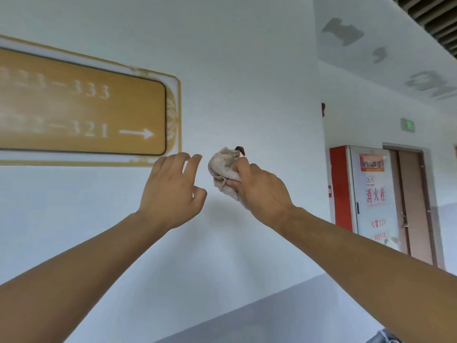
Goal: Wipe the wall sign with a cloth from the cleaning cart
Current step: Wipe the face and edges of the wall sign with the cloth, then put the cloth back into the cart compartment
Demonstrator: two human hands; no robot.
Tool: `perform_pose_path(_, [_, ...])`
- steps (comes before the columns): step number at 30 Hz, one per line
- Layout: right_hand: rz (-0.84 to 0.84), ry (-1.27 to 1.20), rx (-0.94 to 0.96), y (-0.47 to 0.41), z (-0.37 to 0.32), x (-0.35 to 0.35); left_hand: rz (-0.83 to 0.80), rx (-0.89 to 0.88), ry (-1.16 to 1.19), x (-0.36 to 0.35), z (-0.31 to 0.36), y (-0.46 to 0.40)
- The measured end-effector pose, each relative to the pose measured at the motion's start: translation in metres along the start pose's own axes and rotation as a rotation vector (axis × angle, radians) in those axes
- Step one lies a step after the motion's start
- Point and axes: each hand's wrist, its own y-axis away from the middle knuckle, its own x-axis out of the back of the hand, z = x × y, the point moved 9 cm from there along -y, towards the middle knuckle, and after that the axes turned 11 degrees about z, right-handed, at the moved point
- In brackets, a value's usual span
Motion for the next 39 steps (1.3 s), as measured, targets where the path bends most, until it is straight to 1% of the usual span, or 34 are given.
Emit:
perform_pose_path(7, [-0.085,0.222,-0.002,0.044,0.115,0.000,0.023,-0.033,0.291,-0.110,0.115,-0.010])
perform_pose_path(10, [-0.116,0.300,-0.011,0.059,0.159,0.001,-0.024,0.000,0.465,-0.157,0.158,-0.011])
perform_pose_path(12, [-0.121,0.343,-0.032,0.069,0.186,0.001,-0.081,0.116,0.696,-0.190,0.183,-0.009])
perform_pose_path(13, [-0.132,0.379,-0.041,0.078,0.201,0.000,-0.146,0.211,0.875,-0.208,0.201,-0.006])
perform_pose_path(15, [-0.159,0.425,-0.029,0.094,0.219,-0.002,-0.292,0.458,1.209,-0.240,0.228,-0.001])
perform_pose_path(17, [-0.197,0.458,-0.025,0.113,0.236,-0.003,-0.451,0.627,1.446,-0.269,0.267,0.008])
perform_pose_path(19, [-0.240,0.495,-0.063,0.135,0.256,0.001,-0.542,0.671,1.603,-0.287,0.304,0.017])
perform_pose_path(21, [-0.300,0.534,-0.109,0.160,0.276,0.006,-0.618,0.677,1.717,-0.299,0.337,0.031])
perform_pose_path(24, [-0.379,0.577,-0.158,0.201,0.299,0.015,-0.804,0.704,1.802,-0.317,0.381,0.065])
perform_pose_path(27, [-0.451,0.634,-0.246,0.251,0.321,0.026,-0.927,0.643,1.833,-0.323,0.426,0.102])
perform_pose_path(34, [-0.627,0.758,-0.513,0.375,0.372,0.075,-0.988,0.453,1.877,-0.301,0.535,0.171])
perform_pose_path(37, [-0.688,0.789,-0.613,0.428,0.390,0.106,-1.010,0.422,1.893,-0.282,0.585,0.199])
perform_pose_path(39, [-0.703,0.756,-0.675,0.462,0.400,0.125,-1.039,0.413,1.909,-0.271,0.616,0.218])
